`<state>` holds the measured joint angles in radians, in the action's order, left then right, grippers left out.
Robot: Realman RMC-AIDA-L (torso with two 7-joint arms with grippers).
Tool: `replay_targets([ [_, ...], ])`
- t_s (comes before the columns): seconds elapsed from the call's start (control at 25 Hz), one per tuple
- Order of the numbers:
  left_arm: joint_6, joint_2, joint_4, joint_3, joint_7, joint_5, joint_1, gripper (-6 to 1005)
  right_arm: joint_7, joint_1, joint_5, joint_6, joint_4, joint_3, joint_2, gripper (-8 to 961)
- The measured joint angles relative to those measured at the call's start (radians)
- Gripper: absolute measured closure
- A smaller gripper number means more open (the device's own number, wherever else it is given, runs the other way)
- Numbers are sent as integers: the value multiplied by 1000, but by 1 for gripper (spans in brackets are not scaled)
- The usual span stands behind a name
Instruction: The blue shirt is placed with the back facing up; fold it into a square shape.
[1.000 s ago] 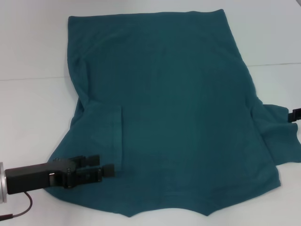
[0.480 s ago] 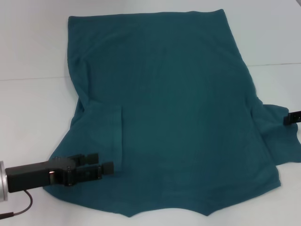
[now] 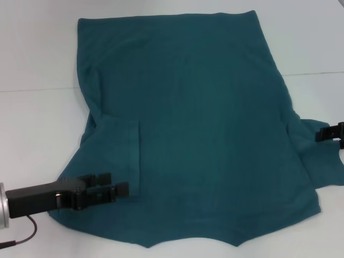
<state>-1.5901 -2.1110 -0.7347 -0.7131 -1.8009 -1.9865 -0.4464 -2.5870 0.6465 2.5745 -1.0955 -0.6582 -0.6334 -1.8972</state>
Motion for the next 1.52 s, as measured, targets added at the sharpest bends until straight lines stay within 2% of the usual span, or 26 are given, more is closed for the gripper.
replay_targets([
  [0.48, 15, 0, 1, 1, 0, 0, 2, 126, -7, 11, -6, -9, 24, 9, 0, 263],
  [0.68, 15, 0, 1, 1, 0, 0, 5, 125, -8, 12, -7, -15, 23, 9, 3, 503],
  [0.92, 15, 0, 2, 1, 0, 1, 6, 125, -8, 11, -8, -41, 12, 11, 7, 747],
  [1.24, 13, 0, 3, 1, -4, 2, 6, 125, -9, 14, -8, -50, 11, 11, 14, 933],
  [1.52, 4, 5, 3, 1, -26, 2, 11, 126, -43, 13, -3, -60, -59, 8, 32, 934],
])
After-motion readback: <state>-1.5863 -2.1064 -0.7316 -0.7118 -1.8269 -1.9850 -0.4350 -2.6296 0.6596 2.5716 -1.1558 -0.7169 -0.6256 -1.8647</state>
